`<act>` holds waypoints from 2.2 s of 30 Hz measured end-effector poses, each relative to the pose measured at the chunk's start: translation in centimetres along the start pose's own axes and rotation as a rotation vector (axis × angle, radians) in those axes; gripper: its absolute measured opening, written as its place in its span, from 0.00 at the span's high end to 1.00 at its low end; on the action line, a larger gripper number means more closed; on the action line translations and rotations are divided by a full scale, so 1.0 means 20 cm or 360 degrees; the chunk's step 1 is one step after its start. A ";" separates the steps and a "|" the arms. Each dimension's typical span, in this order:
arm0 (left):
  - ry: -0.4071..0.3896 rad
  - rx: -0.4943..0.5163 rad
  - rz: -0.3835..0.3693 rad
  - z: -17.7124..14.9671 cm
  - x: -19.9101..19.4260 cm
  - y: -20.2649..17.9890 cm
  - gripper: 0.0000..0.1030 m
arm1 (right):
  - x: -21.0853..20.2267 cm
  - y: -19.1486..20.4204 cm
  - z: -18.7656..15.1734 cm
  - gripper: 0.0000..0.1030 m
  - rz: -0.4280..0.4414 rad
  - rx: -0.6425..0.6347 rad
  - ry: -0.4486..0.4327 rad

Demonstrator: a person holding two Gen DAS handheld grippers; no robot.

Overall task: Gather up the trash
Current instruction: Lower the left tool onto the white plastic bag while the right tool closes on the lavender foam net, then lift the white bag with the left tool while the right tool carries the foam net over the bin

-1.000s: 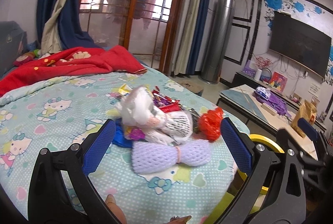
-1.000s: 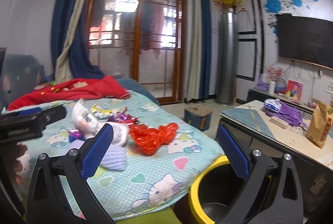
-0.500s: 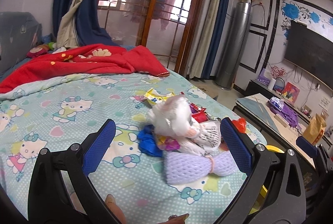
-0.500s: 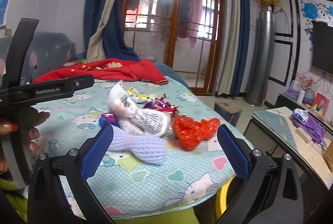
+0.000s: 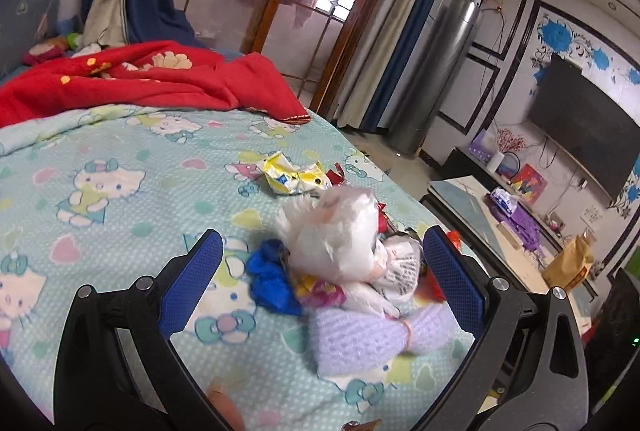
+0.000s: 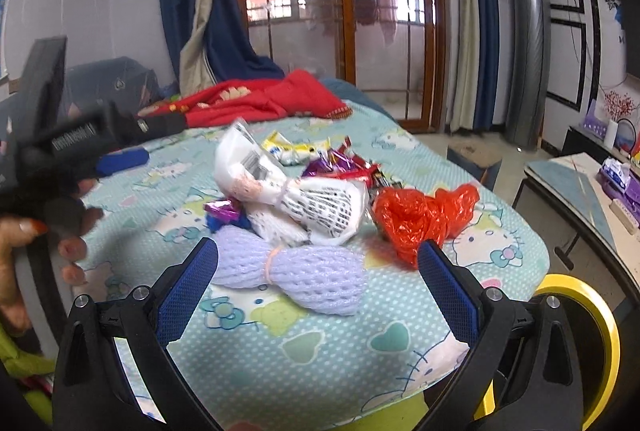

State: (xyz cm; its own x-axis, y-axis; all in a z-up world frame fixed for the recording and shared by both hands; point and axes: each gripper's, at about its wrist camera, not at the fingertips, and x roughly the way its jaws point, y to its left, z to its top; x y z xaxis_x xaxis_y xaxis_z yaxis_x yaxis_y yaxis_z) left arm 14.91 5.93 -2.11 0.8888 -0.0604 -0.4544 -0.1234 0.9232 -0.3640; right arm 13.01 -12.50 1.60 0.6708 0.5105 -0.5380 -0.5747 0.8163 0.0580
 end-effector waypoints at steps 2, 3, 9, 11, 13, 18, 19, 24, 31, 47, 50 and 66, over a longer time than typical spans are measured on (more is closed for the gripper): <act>0.0014 0.0026 -0.0029 0.02 -0.01 -0.01 0.11 | 0.05 -0.02 0.00 0.06 0.0008 0.0017 0.0031; 0.0018 0.0032 -0.0038 0.03 -0.02 -0.02 0.11 | 0.09 -0.02 0.00 0.06 0.0014 0.0017 0.0058; 0.0123 0.0092 -0.0030 0.02 -0.05 -0.09 0.11 | 0.22 -0.05 -0.03 0.18 0.0069 0.0020 0.0187; 0.0134 0.0093 -0.0018 0.02 -0.06 -0.09 0.11 | 0.24 -0.06 -0.06 0.20 0.0101 0.0048 0.0224; 0.0145 0.0089 -0.0016 0.04 -0.07 -0.09 0.11 | 0.26 -0.07 -0.08 0.29 0.0140 0.0058 0.0250; 0.0173 0.0103 -0.0020 0.09 -0.08 -0.11 0.16 | 0.27 -0.09 -0.13 0.38 0.0214 0.0113 0.0303; 0.0181 0.0094 -0.0027 0.10 -0.09 -0.10 0.17 | 0.26 -0.10 -0.13 0.39 0.0224 0.0122 0.0310; 0.0214 0.0115 -0.0050 0.14 -0.07 -0.10 0.30 | 0.26 -0.11 -0.14 0.47 0.0258 0.0134 0.0330; 0.0227 0.0129 -0.0057 0.13 -0.10 -0.11 0.48 | 0.24 -0.11 -0.14 0.57 0.0274 0.0130 0.0349; 0.0203 0.0094 -0.0183 0.15 -0.16 -0.15 0.79 | 0.13 -0.03 -0.15 0.82 0.0422 -0.0025 0.0307; 0.0143 0.0082 -0.0188 0.21 -0.21 -0.14 0.79 | 0.08 -0.02 -0.14 0.82 0.0452 -0.0040 0.0291; -0.0039 0.0109 -0.0143 0.32 -0.37 -0.10 0.79 | -0.16 -0.13 -0.08 0.82 0.0400 -0.0063 0.0175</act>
State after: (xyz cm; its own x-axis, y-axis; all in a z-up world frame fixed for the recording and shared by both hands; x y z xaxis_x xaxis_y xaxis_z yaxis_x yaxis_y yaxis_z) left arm 11.43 6.99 7.10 0.9054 -0.1354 -0.4024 -0.0132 0.9384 -0.3454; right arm 11.60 -16.76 1.93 0.4513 0.6613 -0.5992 -0.7358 0.6556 0.1693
